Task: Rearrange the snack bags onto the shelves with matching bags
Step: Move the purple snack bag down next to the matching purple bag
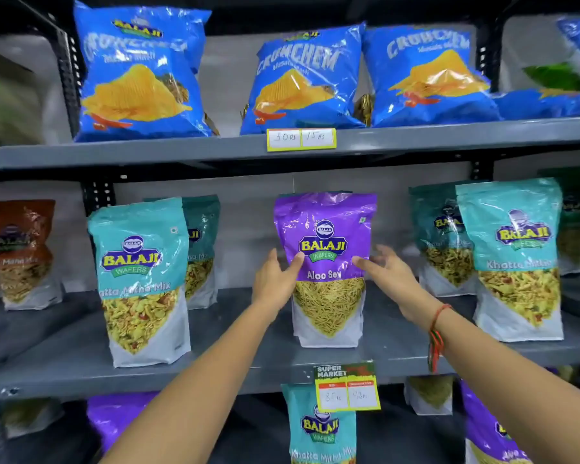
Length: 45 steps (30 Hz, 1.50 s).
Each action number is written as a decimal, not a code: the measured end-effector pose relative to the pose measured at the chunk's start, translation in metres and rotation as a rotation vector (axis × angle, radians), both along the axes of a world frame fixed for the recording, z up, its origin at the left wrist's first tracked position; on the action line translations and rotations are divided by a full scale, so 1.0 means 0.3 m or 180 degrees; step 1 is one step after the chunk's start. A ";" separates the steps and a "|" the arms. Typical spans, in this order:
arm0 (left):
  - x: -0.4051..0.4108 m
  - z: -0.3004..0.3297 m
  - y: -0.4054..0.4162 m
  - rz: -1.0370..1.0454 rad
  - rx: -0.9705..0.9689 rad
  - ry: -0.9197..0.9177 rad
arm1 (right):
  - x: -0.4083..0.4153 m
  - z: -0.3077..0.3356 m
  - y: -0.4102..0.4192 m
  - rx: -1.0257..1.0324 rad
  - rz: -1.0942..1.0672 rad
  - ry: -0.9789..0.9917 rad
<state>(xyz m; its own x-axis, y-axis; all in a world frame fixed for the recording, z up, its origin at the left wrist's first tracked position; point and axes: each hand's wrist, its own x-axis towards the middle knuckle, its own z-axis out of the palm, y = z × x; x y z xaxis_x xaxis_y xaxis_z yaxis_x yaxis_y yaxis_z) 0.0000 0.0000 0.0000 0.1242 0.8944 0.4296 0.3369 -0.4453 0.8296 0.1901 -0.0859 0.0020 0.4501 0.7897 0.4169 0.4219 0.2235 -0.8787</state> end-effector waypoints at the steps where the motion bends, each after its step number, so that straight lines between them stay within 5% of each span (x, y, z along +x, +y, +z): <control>1: 0.008 -0.015 0.009 0.0092 0.0232 -0.0130 | 0.003 -0.009 0.023 0.0034 0.0069 -0.0137; 5: 0.040 -0.081 0.059 0.0493 0.0881 -0.0550 | 0.042 -0.064 0.118 0.0317 0.0029 -0.0248; 15: -0.001 -0.067 0.042 0.0864 0.1095 -0.0826 | -0.020 -0.054 0.146 0.0841 -0.0018 -0.0170; 26: -0.406 -0.109 -0.324 0.0895 0.1381 -0.1448 | -0.388 -0.121 -0.112 0.0925 0.0998 0.0533; 33: -0.611 -0.511 -0.460 0.1130 0.0682 -0.1200 | -0.545 -0.496 -0.187 0.0158 0.1416 0.0676; 39: -0.618 -0.848 -0.378 0.1704 0.0042 -0.0587 | -0.548 -0.830 -0.084 -0.0479 0.0997 -0.0422; 45: -0.536 -0.995 -0.184 0.1785 -0.0319 -0.0113 | -0.501 -1.011 0.117 -0.0976 0.0615 -0.0770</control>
<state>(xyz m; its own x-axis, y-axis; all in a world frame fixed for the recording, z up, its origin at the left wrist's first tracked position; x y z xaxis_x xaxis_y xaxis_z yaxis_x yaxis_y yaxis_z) -0.1607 -0.0551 -0.2986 -0.3942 0.8560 0.3345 0.4700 -0.1250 0.8738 0.0397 -0.0508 -0.3012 0.2002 0.9535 0.2253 0.5997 0.0626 -0.7978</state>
